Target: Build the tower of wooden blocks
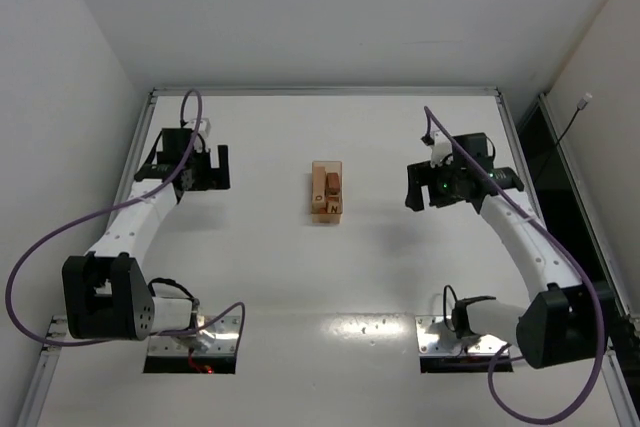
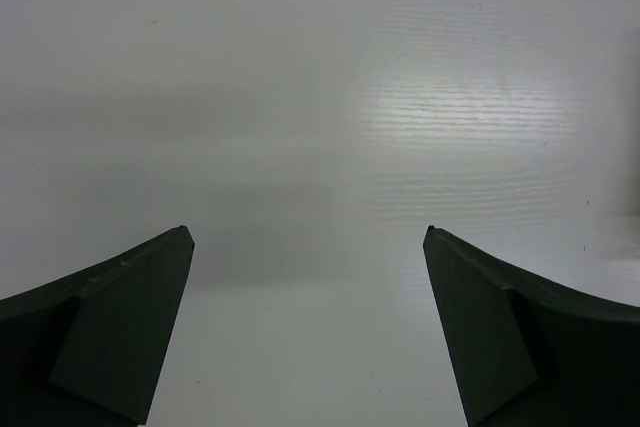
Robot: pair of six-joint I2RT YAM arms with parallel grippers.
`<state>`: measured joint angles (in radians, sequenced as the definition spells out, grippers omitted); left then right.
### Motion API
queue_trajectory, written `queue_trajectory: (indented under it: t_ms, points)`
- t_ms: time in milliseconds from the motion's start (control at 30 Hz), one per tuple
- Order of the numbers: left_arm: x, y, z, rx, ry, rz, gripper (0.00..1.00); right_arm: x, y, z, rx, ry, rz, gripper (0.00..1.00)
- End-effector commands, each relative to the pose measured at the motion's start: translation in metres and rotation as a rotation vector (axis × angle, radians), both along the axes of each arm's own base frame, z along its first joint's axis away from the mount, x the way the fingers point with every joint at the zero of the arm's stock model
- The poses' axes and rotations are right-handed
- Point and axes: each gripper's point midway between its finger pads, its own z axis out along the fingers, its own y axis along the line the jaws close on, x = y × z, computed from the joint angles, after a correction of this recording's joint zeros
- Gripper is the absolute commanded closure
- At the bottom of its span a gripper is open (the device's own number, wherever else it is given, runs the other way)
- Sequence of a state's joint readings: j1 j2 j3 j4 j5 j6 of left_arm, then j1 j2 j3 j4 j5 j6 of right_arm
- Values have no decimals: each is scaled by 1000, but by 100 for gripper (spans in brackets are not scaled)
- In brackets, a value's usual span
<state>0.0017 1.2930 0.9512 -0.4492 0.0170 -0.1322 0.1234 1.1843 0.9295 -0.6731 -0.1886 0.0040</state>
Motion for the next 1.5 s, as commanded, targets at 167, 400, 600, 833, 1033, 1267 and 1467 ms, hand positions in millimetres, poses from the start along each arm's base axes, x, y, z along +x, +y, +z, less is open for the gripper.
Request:
queue_trajectory:
  t_ms: [167, 400, 600, 833, 1033, 1267, 1467]
  points:
    - [4, 8, 18, 22, -21, 24, 0, 45, 74, 14, 278, 63, -130, 36]
    - [2, 17, 17, 29, -21, 50, 0, 72, 126, -3, 212, 81, -29, 42]
    - [2, 22, 17, 22, -20, 62, 0, 85, 155, -15, 184, 108, 14, 56]
    - [6, 30, 18, 16, -19, 85, 0, 87, 174, -42, 146, 156, 65, 65]
    - [4, 39, 9, -5, 8, 105, 0, 79, 188, -56, 117, 179, 104, 65]
    - [5, 49, 4, -27, 17, 126, 0, 80, 184, -77, 67, 204, 75, 65]
    - [4, 54, 4, -40, 16, 146, 0, 83, 187, -88, 62, 235, 58, 65]
